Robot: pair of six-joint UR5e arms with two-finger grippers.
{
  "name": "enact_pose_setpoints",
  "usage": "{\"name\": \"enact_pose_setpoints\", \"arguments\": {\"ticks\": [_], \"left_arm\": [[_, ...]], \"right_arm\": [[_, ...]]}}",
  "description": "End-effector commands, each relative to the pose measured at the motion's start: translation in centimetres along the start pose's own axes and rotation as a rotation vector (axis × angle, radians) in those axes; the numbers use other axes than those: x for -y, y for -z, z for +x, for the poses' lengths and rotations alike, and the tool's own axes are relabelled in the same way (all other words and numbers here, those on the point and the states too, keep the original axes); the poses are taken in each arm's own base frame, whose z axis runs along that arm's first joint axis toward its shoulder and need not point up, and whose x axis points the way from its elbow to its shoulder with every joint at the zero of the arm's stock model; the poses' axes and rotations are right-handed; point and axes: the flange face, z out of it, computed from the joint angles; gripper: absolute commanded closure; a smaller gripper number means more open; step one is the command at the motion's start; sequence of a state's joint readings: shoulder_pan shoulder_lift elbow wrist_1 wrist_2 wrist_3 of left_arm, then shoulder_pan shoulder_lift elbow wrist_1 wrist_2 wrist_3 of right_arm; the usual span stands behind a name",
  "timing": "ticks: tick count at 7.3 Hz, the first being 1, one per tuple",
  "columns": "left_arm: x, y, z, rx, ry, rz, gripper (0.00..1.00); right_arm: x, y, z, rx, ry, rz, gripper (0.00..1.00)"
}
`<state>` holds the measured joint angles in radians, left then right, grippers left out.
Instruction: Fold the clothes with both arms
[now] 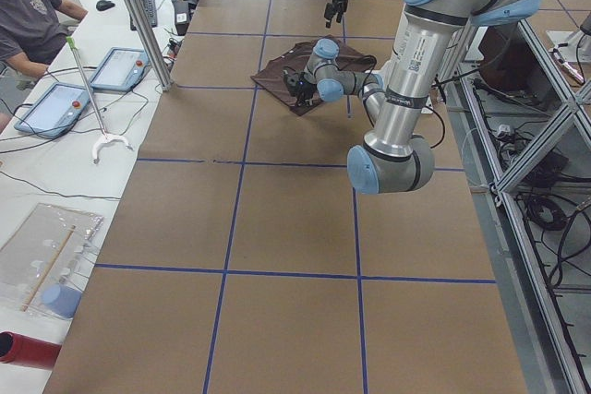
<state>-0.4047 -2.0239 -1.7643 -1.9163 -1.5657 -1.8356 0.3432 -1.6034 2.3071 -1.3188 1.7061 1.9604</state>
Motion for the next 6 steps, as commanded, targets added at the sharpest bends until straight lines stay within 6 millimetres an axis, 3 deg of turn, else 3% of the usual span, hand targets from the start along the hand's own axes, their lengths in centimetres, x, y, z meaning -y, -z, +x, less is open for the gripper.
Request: {"name": "enact_pose_setpoints", "arguments": {"ticks": [1,2,3,5,6], "left_arm": [[2.7,0.5,0.2,0.001,-0.068,0.037,1.0],[6.7,1.3,0.6,-0.007,-0.108,0.086,1.0],[13.7,2.4,0.7,-0.012,-0.125,0.17,1.0],[28.1,-2.4,-3.9,-0.167,-0.063,0.126,1.0],[31.1,-4.6,0.0,-0.173,-0.05,0.139,1.0]], "right_arm": [[0.3,0.3,-0.3,0.009,-0.005,0.005,0.0],[0.4,0.7,-0.4,0.017,-0.007,0.006,0.0],[0.6,0.9,-0.6,0.024,-0.01,0.007,0.0],[0.9,1.4,-0.9,0.036,-0.014,0.008,0.0],[0.9,1.5,-1.0,0.039,-0.014,0.008,0.0]]}}
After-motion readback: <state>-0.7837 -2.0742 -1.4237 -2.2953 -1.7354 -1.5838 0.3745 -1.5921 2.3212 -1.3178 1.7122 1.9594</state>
